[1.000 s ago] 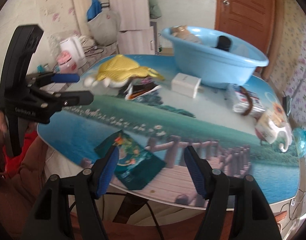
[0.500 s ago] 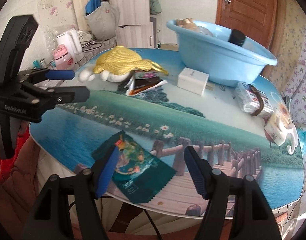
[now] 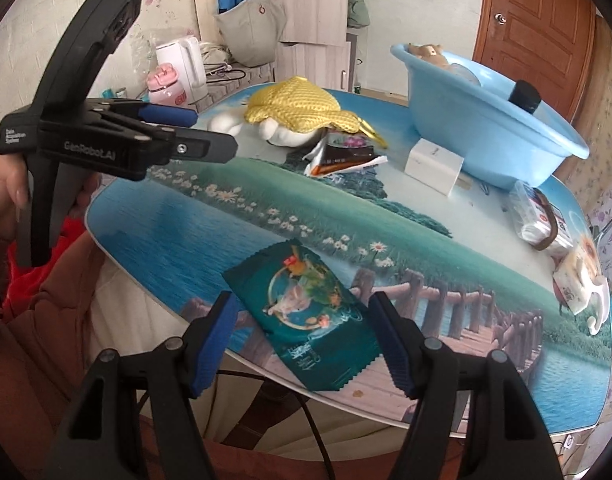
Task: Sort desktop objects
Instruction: 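Grasp the yellow mesh plush with the left gripper while the right grasps the green packet, then lift the yellow plush and green packet and carry them toward the basin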
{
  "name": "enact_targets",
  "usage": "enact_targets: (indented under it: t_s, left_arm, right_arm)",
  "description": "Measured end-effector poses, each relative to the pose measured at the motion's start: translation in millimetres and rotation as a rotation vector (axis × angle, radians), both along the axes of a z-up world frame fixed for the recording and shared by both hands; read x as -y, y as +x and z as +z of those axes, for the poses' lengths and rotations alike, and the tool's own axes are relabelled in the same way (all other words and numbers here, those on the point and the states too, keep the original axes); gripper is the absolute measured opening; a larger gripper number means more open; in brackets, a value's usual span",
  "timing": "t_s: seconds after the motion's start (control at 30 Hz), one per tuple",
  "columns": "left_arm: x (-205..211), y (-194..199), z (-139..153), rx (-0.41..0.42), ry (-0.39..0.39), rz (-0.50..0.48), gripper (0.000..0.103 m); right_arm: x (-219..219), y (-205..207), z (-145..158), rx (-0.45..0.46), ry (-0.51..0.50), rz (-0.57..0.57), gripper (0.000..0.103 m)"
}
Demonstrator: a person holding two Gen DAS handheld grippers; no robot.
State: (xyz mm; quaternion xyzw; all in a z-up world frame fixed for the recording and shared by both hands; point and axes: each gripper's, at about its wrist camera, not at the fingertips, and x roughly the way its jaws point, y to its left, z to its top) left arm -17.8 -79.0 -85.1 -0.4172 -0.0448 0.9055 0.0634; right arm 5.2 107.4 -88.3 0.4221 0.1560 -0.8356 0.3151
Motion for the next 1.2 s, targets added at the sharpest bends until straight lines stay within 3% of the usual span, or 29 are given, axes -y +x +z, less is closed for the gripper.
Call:
enact_targets:
  t_s: [0.4, 0.7, 0.83, 0.93, 1.03, 1.17, 1.2]
  left_arm:
    - [-2.4, -44.5, -4.7, 0.001, -0.013, -0.039, 0.101]
    - [-14.6, -68.7, -9.5, 0.003, -0.015, -0.080, 0.100]
    - [-12.8, -65.4, -3.4, -0.016, 0.005, -0.091, 0.080]
    - [-11.2, -61.8, 1.0, -0.025, 0.017, -0.093, 0.076]
    - [-12.2, -56.9, 4.4, -0.029, 0.014, -0.094, 0.075]
    - [-14.7, -46.2, 12.5, -0.036, 0.001, -0.086, 0.075]
    - [-14.9, -42.8, 15.0, -0.039, 0.001, -0.082, 0.075]
  right_arm:
    - [-54.2, -37.3, -1.2, 0.022, -0.056, -0.324, 0.068]
    - [-50.2, -41.9, -1.7, 0.017, -0.043, -0.290, 0.068]
    - [-48.6, -43.1, -1.8, 0.011, -0.044, -0.283, 0.068]
    - [-54.7, -41.9, -0.6, 0.020, -0.087, -0.264, 0.059]
    - [-57.0, -40.9, 2.5, 0.020, -0.120, -0.256, 0.043]
    - [-58.7, -37.9, 5.9, 0.011, -0.121, -0.252, 0.042]
    - [-59.1, -36.7, 7.2, 0.007, -0.127, -0.254, 0.037]
